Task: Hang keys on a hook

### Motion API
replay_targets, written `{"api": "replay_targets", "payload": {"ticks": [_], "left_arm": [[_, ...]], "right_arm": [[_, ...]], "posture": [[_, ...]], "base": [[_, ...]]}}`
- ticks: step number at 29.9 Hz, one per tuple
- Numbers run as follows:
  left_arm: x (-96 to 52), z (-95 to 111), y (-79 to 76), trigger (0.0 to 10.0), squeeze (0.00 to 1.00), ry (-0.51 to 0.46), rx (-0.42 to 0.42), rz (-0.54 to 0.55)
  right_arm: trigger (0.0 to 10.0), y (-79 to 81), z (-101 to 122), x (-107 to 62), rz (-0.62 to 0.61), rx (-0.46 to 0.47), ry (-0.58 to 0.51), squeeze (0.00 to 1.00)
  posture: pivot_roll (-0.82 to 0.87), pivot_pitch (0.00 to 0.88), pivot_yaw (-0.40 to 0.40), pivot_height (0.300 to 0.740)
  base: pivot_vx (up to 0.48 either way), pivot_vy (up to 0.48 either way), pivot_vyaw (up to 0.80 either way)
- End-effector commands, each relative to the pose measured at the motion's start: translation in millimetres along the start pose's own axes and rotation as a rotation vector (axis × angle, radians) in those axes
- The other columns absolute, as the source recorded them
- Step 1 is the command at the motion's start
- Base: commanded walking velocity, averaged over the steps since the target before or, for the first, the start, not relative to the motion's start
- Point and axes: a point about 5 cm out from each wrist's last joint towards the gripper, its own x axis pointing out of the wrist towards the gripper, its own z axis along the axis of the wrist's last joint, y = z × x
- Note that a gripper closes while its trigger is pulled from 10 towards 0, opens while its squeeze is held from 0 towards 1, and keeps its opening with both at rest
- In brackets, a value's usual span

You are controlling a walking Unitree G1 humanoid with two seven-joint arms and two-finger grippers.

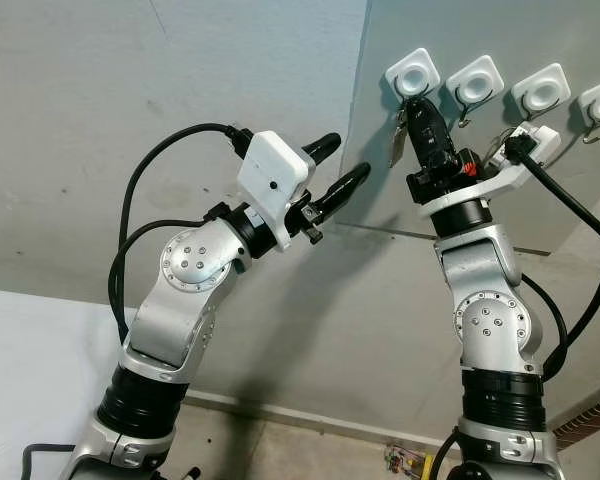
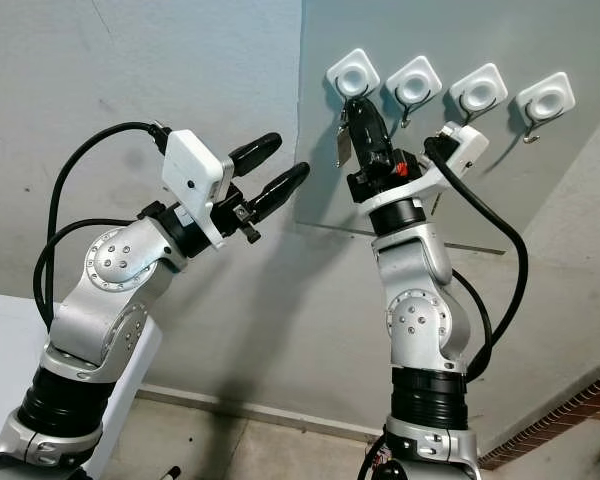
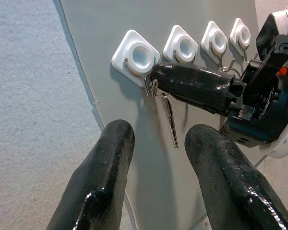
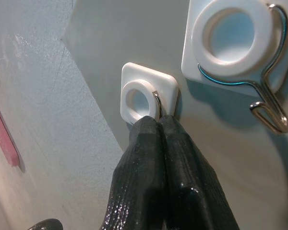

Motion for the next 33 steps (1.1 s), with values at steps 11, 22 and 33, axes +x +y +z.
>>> {"api": "replay_targets", "payload": {"ticks": [11, 22, 33], "left_arm": [[-2.0, 3, 1.8, 10.0, 0.00, 0.001, 0.012, 0.019], [-1.1, 4, 1.8, 10.0, 0.00, 0.000, 0.010, 0.016], [0.0, 4, 2.1, 10.0, 0.00, -0.002, 0.012, 0.018]], "right_arm": [[10.0, -3.6, 0, -6.2, -0.002, -0.022, 0.019, 0.00], [10.0, 3.4, 5, -13.9, 0.047, -0.013, -0.003, 0.00], [10.0, 13.1, 8, -3.4, 0.102, 0.007, -0.031, 0.00]], "posture": [[-0.07, 0.009, -0.016, 0.740], [-0.07, 0.006, -0.010, 0.740], [-0.07, 0.004, -0.015, 0.740]], "base": [[0.000, 0.000, 0.00], [0.000, 0.000, 0.00], [0.000, 0.000, 0.00]]}}
